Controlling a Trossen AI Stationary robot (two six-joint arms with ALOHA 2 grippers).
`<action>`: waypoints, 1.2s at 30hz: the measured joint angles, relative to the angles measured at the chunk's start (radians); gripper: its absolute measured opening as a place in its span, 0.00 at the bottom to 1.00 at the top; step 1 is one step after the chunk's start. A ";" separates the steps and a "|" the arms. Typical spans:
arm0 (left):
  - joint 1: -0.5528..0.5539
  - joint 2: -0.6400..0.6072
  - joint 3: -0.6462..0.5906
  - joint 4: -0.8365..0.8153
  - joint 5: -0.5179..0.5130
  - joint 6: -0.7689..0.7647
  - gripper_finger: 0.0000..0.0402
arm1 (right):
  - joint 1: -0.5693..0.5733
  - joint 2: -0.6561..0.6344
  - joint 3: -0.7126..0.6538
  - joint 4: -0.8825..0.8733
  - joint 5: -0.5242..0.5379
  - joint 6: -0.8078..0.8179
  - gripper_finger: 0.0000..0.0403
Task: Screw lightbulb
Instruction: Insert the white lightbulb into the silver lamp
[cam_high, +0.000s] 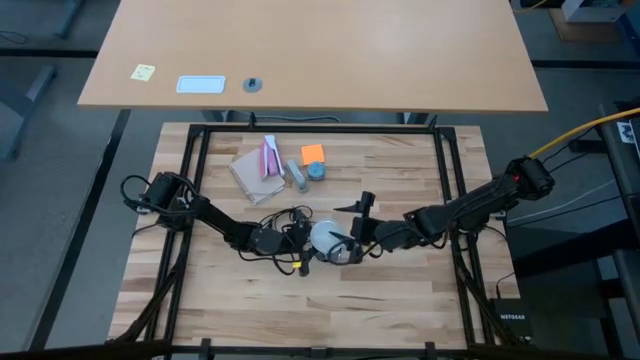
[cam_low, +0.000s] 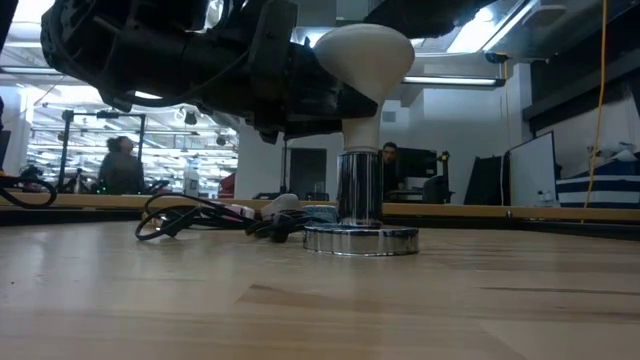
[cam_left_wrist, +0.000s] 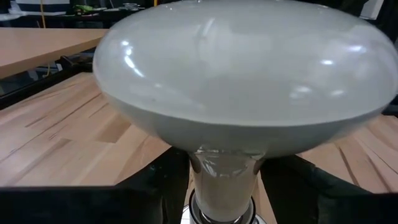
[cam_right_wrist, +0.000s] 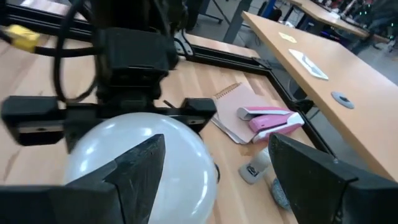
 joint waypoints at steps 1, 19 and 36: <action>0.000 0.000 0.000 0.000 0.000 0.000 0.42 | 0.009 -0.003 0.000 0.000 0.006 -0.001 0.72; 0.011 0.000 -0.001 -0.001 -0.003 0.000 0.42 | 0.254 -0.050 0.003 -0.240 -0.007 0.514 0.72; 0.029 0.000 -0.001 -0.001 -0.004 0.000 0.42 | 0.221 0.296 0.003 -0.170 0.024 0.746 0.72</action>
